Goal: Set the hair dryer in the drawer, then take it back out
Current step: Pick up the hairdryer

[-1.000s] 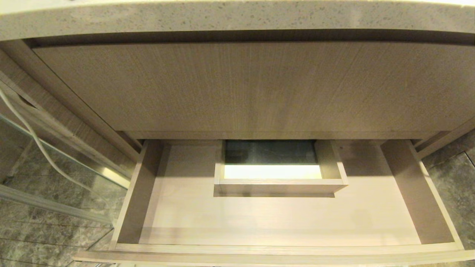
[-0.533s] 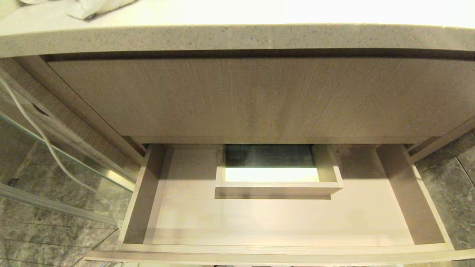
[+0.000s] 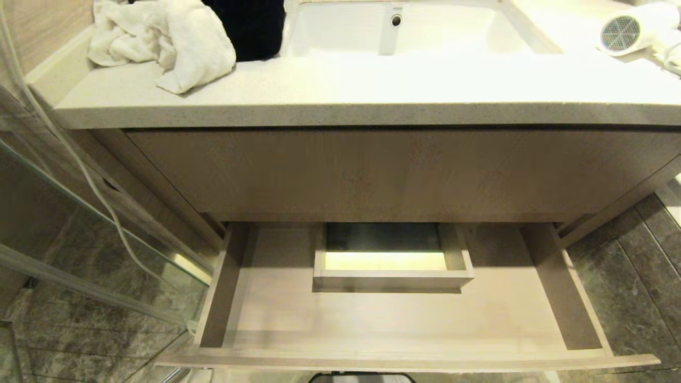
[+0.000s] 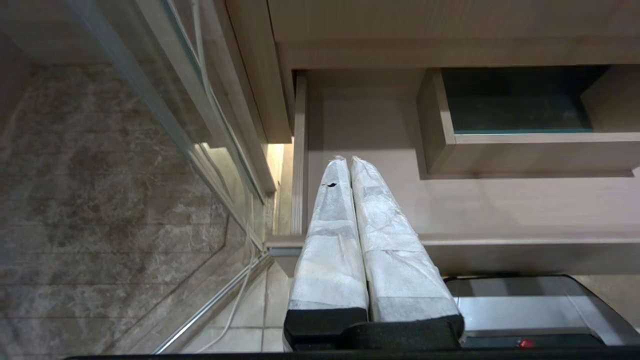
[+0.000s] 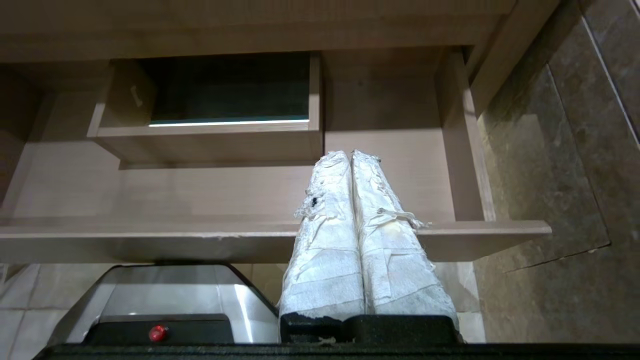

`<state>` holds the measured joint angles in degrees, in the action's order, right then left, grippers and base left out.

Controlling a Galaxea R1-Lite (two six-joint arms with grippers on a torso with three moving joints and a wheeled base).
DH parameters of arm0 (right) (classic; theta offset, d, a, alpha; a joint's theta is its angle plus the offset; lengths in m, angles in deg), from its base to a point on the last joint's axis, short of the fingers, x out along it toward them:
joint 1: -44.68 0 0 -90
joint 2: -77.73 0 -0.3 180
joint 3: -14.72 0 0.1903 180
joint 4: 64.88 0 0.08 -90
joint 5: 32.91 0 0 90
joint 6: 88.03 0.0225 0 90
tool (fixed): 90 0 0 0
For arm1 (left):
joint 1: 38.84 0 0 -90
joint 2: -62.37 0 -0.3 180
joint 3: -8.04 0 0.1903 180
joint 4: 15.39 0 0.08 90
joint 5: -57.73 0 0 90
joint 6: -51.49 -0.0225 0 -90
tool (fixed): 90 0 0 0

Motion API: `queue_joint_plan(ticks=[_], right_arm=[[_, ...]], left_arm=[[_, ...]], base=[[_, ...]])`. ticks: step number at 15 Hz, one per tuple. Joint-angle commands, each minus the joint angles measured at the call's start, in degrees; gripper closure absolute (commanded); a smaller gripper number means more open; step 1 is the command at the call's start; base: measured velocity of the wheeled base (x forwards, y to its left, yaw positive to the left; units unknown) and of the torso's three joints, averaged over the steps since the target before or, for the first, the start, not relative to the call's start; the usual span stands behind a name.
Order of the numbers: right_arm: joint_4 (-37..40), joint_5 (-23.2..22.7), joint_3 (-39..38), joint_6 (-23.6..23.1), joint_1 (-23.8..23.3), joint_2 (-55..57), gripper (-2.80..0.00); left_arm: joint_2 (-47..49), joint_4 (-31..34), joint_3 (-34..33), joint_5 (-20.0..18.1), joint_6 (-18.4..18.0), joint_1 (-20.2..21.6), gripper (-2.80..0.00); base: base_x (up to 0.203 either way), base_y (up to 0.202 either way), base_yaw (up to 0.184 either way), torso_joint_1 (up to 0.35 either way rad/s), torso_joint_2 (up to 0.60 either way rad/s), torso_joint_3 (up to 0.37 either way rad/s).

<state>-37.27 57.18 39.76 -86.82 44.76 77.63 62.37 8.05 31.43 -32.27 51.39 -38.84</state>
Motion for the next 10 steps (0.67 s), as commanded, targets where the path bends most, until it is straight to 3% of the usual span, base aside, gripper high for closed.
queue_joint_plan(ticks=[1, 10], right_arm=[[0.06, -0.01, 0.00, 0.02, 0.01, 0.01, 0.00], [-0.02, -0.01, 0.00, 0.02, 0.01, 0.01, 0.00]], left_arm=[[0.00, 0.01, -0.02, 0.00, 0.01, 0.00, 0.00], [0.00, 0.01, -0.02, 0.00, 0.01, 0.00, 0.00]], base=[[0.000, 0.000, 0.000, 0.518, -0.51, -0.229], [0.000, 0.000, 0.000, 0.326, -0.53, -0.252]])
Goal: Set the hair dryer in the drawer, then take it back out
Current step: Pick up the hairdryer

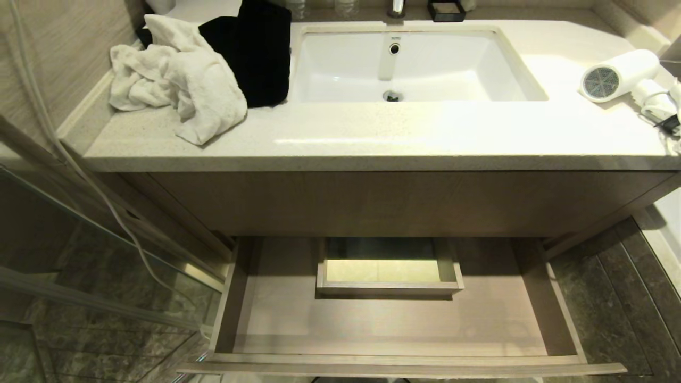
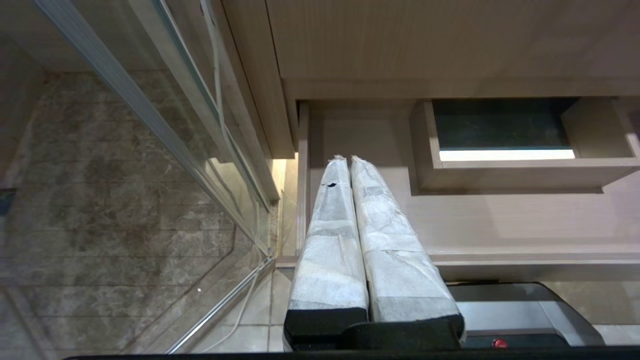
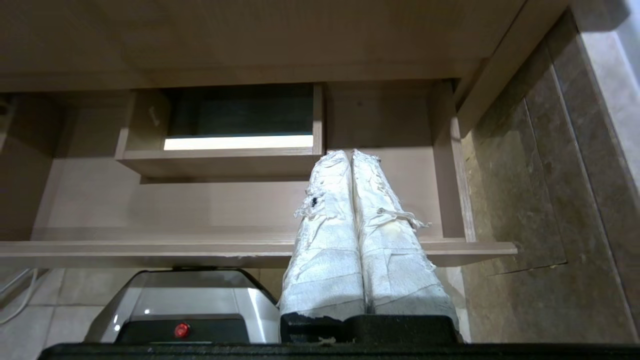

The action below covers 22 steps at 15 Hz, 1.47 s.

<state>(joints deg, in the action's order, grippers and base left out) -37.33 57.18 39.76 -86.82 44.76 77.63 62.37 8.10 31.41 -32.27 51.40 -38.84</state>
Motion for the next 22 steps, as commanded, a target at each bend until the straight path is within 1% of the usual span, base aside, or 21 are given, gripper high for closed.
queue_joint_plan(ticks=[1, 6, 17, 19, 22], right_arm=[[0.03, -0.01, 0.00, 0.02, 0.01, 0.01, 0.00], [0.12, -0.01, 0.00, -0.07, 0.01, 0.01, 0.00], [-0.26, -0.01, -0.18, -0.24, 0.01, 0.01, 0.00], [-4.12, -0.09, -1.64, -0.26, 0.01, 0.01, 0.00], [-4.27, -0.19, -1.76, -0.51, 0.01, 0.01, 0.00]], left_arm=[[0.00, -0.04, 0.00, 0.00, -0.01, 0.00, 0.00], [0.00, -0.04, 0.00, 0.00, -0.01, 0.00, 0.00], [0.00, -0.04, 0.00, 0.00, -0.01, 0.00, 0.00], [0.00, -0.04, 0.00, 0.00, -0.01, 0.00, 0.00], [0.00, -0.04, 0.00, 0.00, -0.01, 0.00, 0.00]], base=[[0.000, 0.000, 0.000, 0.314, -0.58, -0.271], [0.000, 0.000, 0.000, 0.291, -0.55, -0.260], [0.000, 0.000, 0.000, 0.185, -0.35, -0.167], [0.000, 0.000, 0.000, 0.030, -0.06, -0.037], [0.000, 0.000, 0.000, 0.000, 0.00, 0.000]])
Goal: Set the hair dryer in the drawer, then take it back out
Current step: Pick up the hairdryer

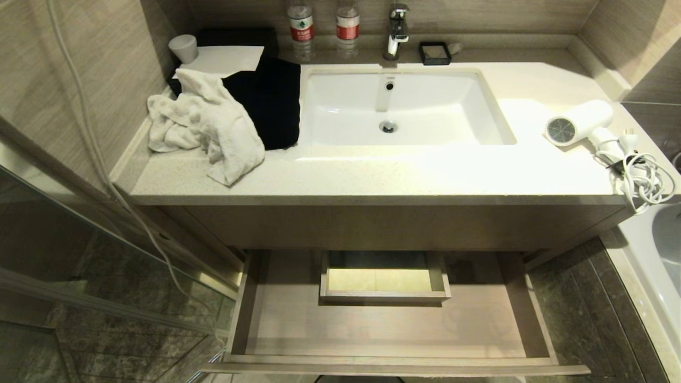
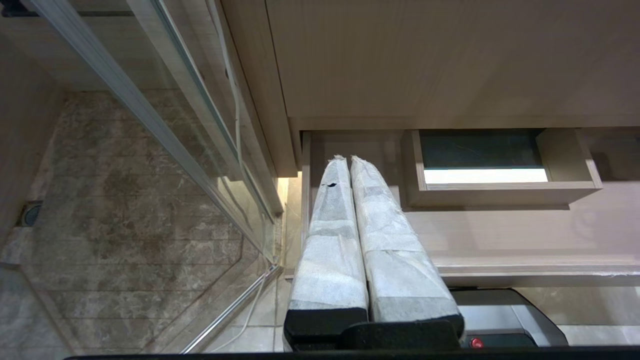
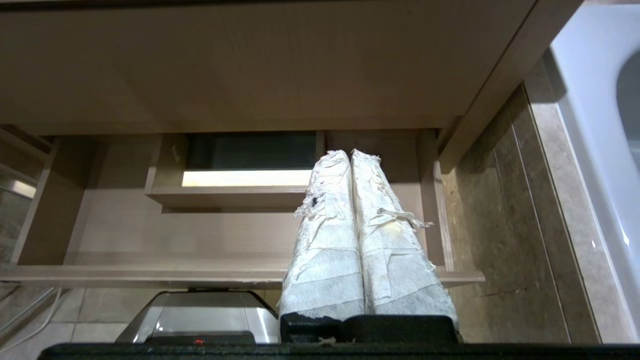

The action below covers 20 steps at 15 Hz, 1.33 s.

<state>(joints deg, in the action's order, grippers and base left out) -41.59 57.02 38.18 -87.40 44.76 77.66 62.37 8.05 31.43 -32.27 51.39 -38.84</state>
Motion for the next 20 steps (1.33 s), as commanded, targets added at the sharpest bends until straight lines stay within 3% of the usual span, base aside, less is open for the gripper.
queue_joint_plan(ticks=[1, 12, 20], right_arm=[[-0.01, -0.11, -0.19, -0.19, 0.01, -0.01, 0.00], [-0.26, -0.09, -0.19, -0.02, 0.01, -0.01, 0.00], [-0.19, -0.02, -0.19, 0.16, 0.01, -0.01, 0.00]], left_arm=[[0.00, 0.01, -0.02, 0.00, 0.01, 0.00, 0.00], [0.00, 0.01, -0.02, 0.00, 0.01, 0.00, 0.00], [0.00, 0.01, -0.02, 0.00, 0.01, 0.00, 0.00]], base=[[0.000, 0.000, 0.000, 0.000, 0.00, 0.000], [0.000, 0.000, 0.000, 0.005, 0.00, 0.005], [0.000, 0.000, 0.000, 0.240, -0.02, 0.217]])
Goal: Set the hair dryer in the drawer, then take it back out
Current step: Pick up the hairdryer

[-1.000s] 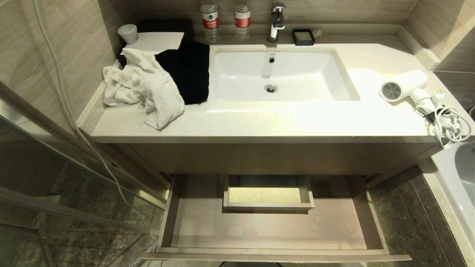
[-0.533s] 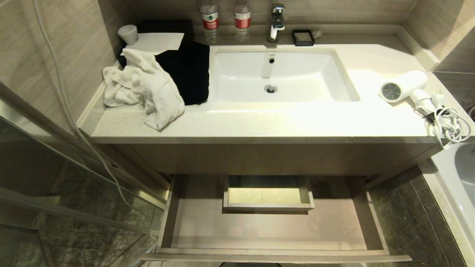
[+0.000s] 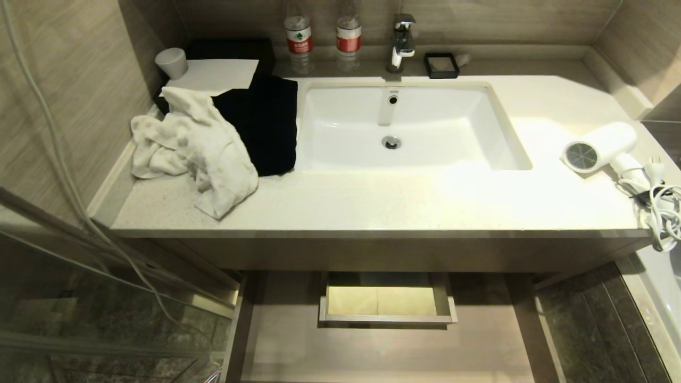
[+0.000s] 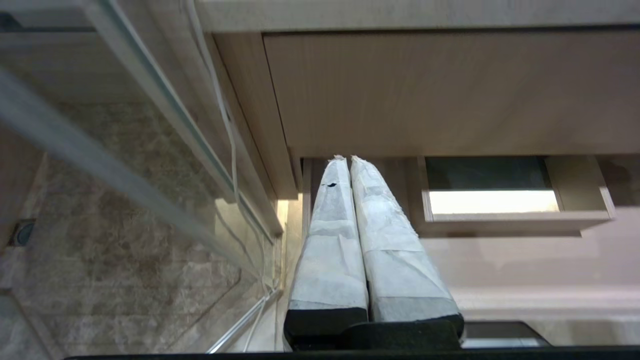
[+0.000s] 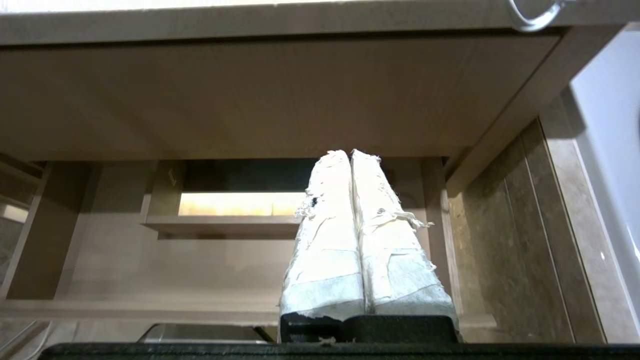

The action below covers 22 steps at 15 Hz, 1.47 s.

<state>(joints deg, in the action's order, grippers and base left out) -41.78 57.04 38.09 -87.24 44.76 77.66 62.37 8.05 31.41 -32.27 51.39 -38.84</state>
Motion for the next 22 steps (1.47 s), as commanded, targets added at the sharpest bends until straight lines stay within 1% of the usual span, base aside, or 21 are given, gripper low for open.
queue_joint_plan(ticks=[1, 8, 13, 15, 20, 22], right_arm=[[0.00, -0.04, 0.00, 0.09, 0.01, -0.01, 0.00], [0.12, -0.04, 0.00, 0.09, 0.01, -0.01, 0.00], [0.15, 0.05, -0.09, 0.21, 0.01, -0.01, 0.00], [0.18, 0.05, -0.09, 0.26, 0.01, -0.01, 0.00], [-0.05, -0.22, -0.09, -0.38, 0.01, -0.01, 0.00], [0.11, 0.22, 0.01, 0.26, 0.01, -0.02, 0.00]], left_arm=[[0.00, 0.01, 0.00, 0.00, 0.01, 0.00, 0.00], [0.00, 0.01, 0.00, 0.00, 0.01, 0.00, 0.00], [0.00, 0.01, 0.00, 0.00, 0.01, 0.00, 0.00], [0.00, 0.01, 0.00, 0.00, 0.09, 0.00, 0.00], [0.00, 0.01, 0.00, 0.00, 0.01, 0.00, 0.00], [0.00, 0.01, 0.00, 0.00, 0.01, 0.00, 0.00]], base=[[0.000, 0.000, 0.000, 0.286, -0.08, 0.222], [0.000, 0.000, 0.000, 0.318, -0.13, 0.189], [0.000, 0.000, 0.000, 0.332, -0.20, 0.131], [0.000, 0.000, 0.000, 0.128, -0.08, 0.044], [0.000, 0.000, 0.000, 0.012, -0.01, 0.008], [0.000, 0.000, 0.000, 0.000, 0.00, 0.000]])
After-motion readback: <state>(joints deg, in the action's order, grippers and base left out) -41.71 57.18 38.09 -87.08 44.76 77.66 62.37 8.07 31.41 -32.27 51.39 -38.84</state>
